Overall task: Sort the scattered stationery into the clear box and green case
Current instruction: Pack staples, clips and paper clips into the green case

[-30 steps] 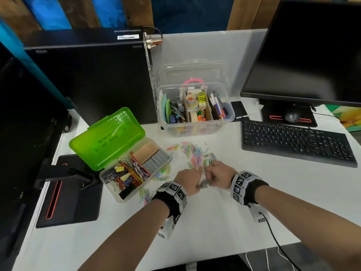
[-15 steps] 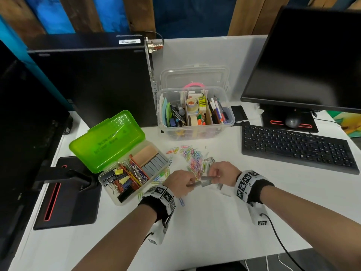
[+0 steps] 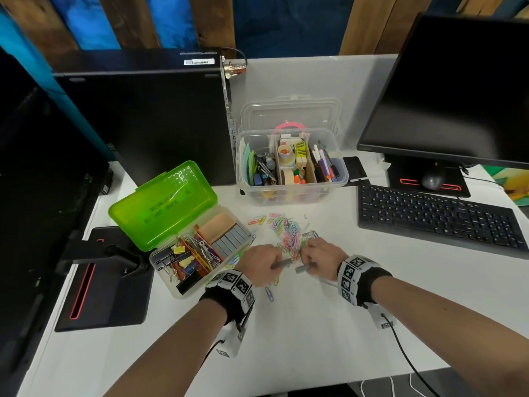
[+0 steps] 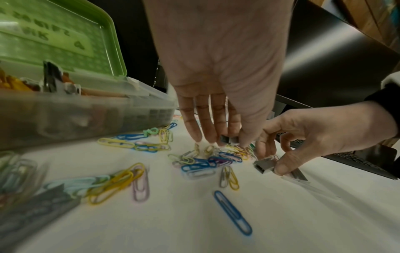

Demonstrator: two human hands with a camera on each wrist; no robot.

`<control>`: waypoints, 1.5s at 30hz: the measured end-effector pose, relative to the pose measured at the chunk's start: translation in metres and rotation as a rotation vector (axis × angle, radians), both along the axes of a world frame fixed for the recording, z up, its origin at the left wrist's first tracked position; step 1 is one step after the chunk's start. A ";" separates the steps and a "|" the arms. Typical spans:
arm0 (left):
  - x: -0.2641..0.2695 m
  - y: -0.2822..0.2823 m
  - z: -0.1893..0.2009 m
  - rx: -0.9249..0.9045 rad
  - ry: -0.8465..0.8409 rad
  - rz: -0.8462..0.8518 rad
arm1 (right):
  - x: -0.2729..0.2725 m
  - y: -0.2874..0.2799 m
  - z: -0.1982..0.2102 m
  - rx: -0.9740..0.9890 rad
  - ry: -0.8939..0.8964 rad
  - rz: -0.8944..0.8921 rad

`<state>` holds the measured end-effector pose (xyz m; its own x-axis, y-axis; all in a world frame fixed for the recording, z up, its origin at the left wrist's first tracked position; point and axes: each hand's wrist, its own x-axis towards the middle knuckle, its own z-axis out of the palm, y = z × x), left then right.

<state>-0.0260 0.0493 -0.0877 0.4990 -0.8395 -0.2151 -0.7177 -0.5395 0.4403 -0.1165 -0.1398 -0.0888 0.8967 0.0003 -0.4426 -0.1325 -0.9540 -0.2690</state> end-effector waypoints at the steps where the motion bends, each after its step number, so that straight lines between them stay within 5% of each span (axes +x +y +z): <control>1: 0.000 0.000 0.000 -0.008 -0.003 0.001 | 0.000 0.002 0.000 -0.018 -0.005 0.019; 6: 0.002 0.005 0.002 -0.036 -0.009 0.025 | 0.004 0.007 0.003 -0.023 0.004 0.043; 11: 0.013 0.010 0.008 -0.202 0.015 0.165 | 0.009 0.006 0.017 0.304 -0.052 -0.285; 19: 0.024 0.012 0.013 -0.460 0.132 0.529 | 0.034 0.024 0.014 0.473 -0.444 -0.384; 28: 0.047 0.053 0.014 -0.412 0.074 0.607 | 0.078 0.068 0.012 0.663 -0.325 -0.601; 34: 0.065 0.070 0.021 -0.389 0.018 0.711 | 0.112 0.104 0.023 0.679 -0.305 -0.477; 45: 0.074 0.077 0.021 -0.413 0.100 0.866 | 0.121 0.136 0.018 0.215 -0.220 0.061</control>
<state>0.0484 0.1263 -0.0668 0.9762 -0.2082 -0.0604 -0.0927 -0.6530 0.7516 0.0042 -0.0034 -0.0712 0.9664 0.1297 -0.2219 0.0072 -0.8766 -0.4811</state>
